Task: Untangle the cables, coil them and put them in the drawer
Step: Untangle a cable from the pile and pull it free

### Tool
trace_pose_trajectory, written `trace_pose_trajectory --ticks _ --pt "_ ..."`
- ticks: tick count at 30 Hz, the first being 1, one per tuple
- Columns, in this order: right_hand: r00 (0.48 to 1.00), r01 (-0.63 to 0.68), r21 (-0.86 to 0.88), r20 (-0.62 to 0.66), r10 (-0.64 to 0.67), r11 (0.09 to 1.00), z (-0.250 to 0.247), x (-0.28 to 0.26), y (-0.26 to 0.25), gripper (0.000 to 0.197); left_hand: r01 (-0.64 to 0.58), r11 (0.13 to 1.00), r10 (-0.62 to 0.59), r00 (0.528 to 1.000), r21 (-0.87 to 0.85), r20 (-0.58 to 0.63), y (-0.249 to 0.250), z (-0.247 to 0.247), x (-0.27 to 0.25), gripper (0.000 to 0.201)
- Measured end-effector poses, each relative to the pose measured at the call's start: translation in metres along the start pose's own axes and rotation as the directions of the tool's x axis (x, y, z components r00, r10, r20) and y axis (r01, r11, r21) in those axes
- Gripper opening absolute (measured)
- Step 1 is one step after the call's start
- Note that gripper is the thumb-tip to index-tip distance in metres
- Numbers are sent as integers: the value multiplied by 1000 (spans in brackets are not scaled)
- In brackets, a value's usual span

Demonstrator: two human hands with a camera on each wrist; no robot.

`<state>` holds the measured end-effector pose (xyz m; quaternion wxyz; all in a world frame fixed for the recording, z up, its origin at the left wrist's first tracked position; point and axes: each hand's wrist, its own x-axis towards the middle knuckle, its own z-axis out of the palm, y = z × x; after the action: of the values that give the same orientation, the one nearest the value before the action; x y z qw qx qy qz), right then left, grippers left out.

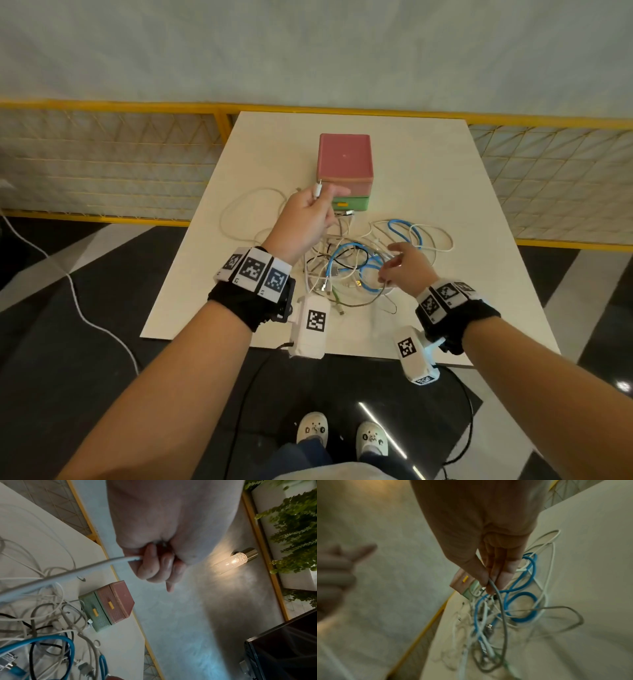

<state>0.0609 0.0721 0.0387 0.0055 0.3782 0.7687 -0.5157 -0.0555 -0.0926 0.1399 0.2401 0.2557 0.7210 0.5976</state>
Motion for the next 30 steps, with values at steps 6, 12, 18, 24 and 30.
trace_pose_trajectory --ticks 6,12,18,24,30 --pt "982 45 396 150 -113 917 -21 -29 -35 37 169 973 -180 982 157 52 -11 9 13 44" --pt "908 339 310 137 -395 888 -22 -53 -57 37 242 950 -269 955 198 122 -11 27 14 35" --pt "882 391 304 145 -448 869 -14 -57 -61 27 96 988 -79 987 -118 139 4 27 16 31" --pt "872 436 330 76 -484 837 -11 -60 -71 5 1 992 32 964 -124 263 13 27 10 29" --pt "856 467 288 92 -509 836 -11 -59 -75 21 -53 989 92 952 -139 292 17 26 8 33"
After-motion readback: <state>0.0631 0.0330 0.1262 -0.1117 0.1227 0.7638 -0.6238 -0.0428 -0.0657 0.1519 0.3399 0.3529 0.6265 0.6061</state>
